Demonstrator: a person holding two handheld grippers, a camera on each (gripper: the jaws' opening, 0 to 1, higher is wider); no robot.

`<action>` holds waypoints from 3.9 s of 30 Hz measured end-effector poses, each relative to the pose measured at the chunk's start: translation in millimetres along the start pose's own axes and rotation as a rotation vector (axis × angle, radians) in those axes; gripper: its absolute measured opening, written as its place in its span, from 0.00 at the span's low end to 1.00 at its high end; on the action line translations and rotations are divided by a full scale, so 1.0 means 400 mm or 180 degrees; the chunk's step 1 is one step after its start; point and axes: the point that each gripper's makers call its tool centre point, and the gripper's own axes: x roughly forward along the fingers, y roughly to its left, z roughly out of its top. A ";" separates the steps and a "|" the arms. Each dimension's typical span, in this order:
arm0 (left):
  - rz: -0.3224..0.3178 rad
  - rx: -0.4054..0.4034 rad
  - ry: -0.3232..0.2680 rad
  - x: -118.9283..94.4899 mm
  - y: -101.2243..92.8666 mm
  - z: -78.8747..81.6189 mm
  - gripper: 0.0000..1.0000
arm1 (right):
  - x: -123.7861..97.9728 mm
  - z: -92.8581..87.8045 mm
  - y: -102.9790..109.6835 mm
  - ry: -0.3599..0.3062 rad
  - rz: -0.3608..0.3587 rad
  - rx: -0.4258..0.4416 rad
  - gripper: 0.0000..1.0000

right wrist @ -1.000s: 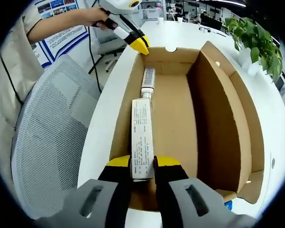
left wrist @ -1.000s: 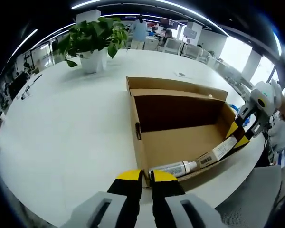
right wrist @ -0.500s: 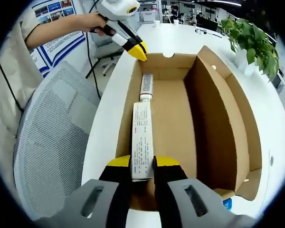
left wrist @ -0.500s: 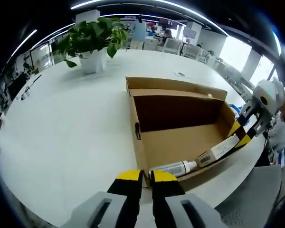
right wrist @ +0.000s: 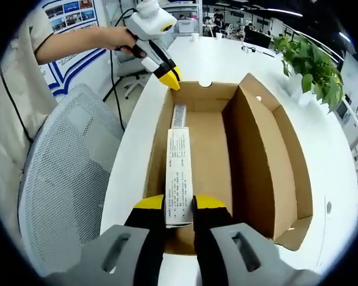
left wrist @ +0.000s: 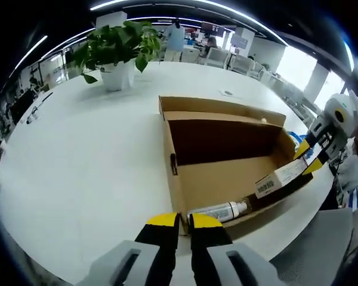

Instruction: Operate the shoe box by opening the lid, removing the specified soft item, and placing it in the target area until the item is outside and the box remains undamaged.

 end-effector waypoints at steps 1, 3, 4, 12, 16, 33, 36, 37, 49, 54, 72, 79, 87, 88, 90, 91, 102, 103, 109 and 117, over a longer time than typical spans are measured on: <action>0.0000 0.0000 0.0002 0.000 0.000 0.000 0.06 | -0.005 0.002 0.001 -0.0005 -0.0001 -0.0008 0.14; 0.0003 -0.0011 0.0006 0.000 0.000 0.000 0.06 | -0.016 0.007 0.001 -0.0009 -0.0021 -0.0036 0.14; 0.0004 -0.0017 0.0006 0.000 0.001 0.000 0.06 | -0.020 0.009 0.000 -0.0012 -0.0026 -0.0046 0.14; 0.0034 -0.0038 0.0002 -0.001 0.000 0.000 0.06 | -0.073 0.045 -0.009 -0.0122 -0.0127 -0.0122 0.14; 0.0048 -0.0039 -0.0001 -0.002 -0.001 0.000 0.06 | -0.101 0.056 -0.015 -0.0160 -0.0167 -0.0145 0.14; 0.0076 -0.0066 0.0020 -0.004 -0.006 -0.001 0.06 | -0.254 0.055 -0.036 -0.0240 -0.0309 -0.0215 0.14; 0.0080 -0.0073 0.0023 -0.004 -0.006 -0.001 0.06 | -0.274 0.043 -0.042 -0.0219 -0.0329 -0.0227 0.14; 0.0081 -0.0073 0.0025 -0.004 -0.006 -0.001 0.05 | -0.284 0.036 -0.045 -0.0208 -0.0339 -0.0225 0.14; 0.0106 -0.0057 0.0080 -0.003 -0.007 -0.001 0.05 | -0.384 -0.053 -0.085 -0.0102 -0.0467 -0.0186 0.14; 0.0111 -0.0041 0.0122 -0.001 -0.006 0.000 0.05 | -0.424 -0.102 -0.110 -0.0037 -0.0530 -0.0175 0.14; 0.0131 -0.0056 0.0167 -0.001 -0.004 -0.002 0.05 | -0.519 -0.288 -0.213 0.0216 -0.0681 -0.0034 0.14; 0.0134 -0.0046 0.0182 0.001 -0.004 -0.002 0.05 | -0.528 -0.358 -0.247 0.0338 -0.0740 0.0016 0.14; 0.0131 -0.0041 0.0193 0.002 -0.003 -0.002 0.06 | -0.519 -0.447 -0.281 0.0476 -0.0760 0.0099 0.14; 0.0129 -0.0042 0.0196 0.002 -0.003 -0.002 0.06 | -0.517 -0.460 -0.287 0.0496 -0.0762 0.0125 0.14; 0.0124 -0.0042 0.0200 0.002 -0.003 -0.002 0.06 | -0.513 -0.481 -0.293 0.0537 -0.0761 0.0135 0.14; 0.0120 -0.0039 0.0201 0.002 -0.004 -0.002 0.06 | -0.512 -0.485 -0.295 0.0542 -0.0761 0.0144 0.14; 0.0104 -0.0023 0.0229 0.003 -0.004 -0.002 0.06 | -0.483 -0.605 -0.342 0.0722 -0.0735 0.0266 0.14; 0.0108 -0.0032 0.0232 0.003 -0.003 -0.002 0.06 | -0.481 -0.617 -0.347 0.0743 -0.0740 0.0288 0.14; 0.0124 -0.0025 0.0257 0.005 -0.002 -0.002 0.06 | -0.470 -0.673 -0.357 0.0836 -0.0712 0.0326 0.15; 0.0150 -0.0017 0.0305 0.005 -0.001 0.000 0.06 | -0.462 -0.721 -0.361 0.0856 -0.0671 0.0360 0.15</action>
